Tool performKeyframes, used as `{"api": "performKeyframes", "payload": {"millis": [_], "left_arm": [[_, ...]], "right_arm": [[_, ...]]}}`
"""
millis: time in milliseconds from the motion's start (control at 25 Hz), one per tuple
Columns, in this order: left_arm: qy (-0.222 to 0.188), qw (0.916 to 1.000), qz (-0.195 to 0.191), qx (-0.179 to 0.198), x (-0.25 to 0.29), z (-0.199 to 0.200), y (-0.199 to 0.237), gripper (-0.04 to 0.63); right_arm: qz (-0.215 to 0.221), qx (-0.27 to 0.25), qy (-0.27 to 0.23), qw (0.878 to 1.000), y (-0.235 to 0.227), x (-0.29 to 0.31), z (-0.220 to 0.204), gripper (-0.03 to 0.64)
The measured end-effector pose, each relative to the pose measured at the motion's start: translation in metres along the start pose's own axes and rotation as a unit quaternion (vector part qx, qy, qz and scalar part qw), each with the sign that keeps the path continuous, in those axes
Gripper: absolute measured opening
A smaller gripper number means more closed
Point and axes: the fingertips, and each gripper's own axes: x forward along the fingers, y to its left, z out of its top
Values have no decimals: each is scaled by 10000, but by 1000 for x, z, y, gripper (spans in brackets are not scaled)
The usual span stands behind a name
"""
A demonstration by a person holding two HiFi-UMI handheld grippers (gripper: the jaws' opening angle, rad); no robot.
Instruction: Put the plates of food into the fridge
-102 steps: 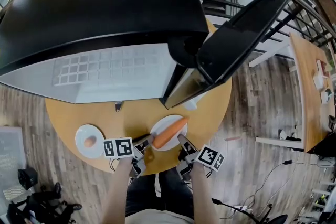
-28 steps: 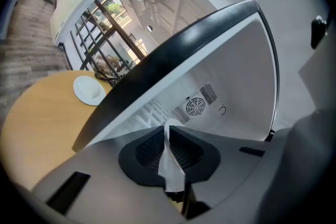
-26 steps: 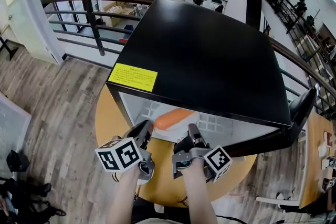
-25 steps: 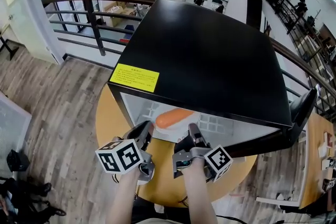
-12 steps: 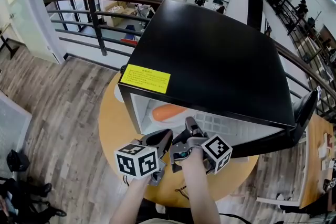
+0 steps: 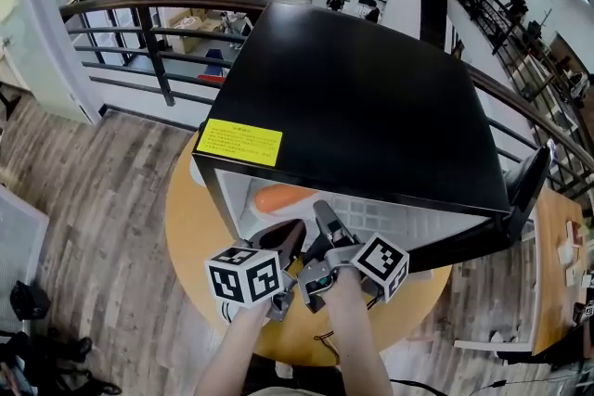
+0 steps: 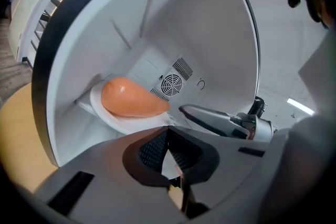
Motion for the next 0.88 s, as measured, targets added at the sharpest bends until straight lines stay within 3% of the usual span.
{"api": "performKeyframes", "payload": {"millis": [160,280,400,440,680,880], "left_arm": [[48,9999,28,90,-2,-3,-2,6],[57,9996,174,206,-11,-7,1,6],[106,9956,580,724,-19,-10,11,6],[112,9940,663,861,-20,-9,13,6],[-38,9930,667,978,-11,4,11,6],[-90,9885,908,1204,9,20,25,6]], "right_arm": [[-173,-537,-292,9980,-5,-26,8,199],[-43,-1212,-508,9913,-4,-44,9,183],[203,-1763,-733,9814,-1,-58,6,41],[334,-1870,-780,9787,1,-61,4,26],[451,-1889,-800,9777,-1,-72,-2,24],[425,-1986,-957,9745,-1,-80,5,23]]}}
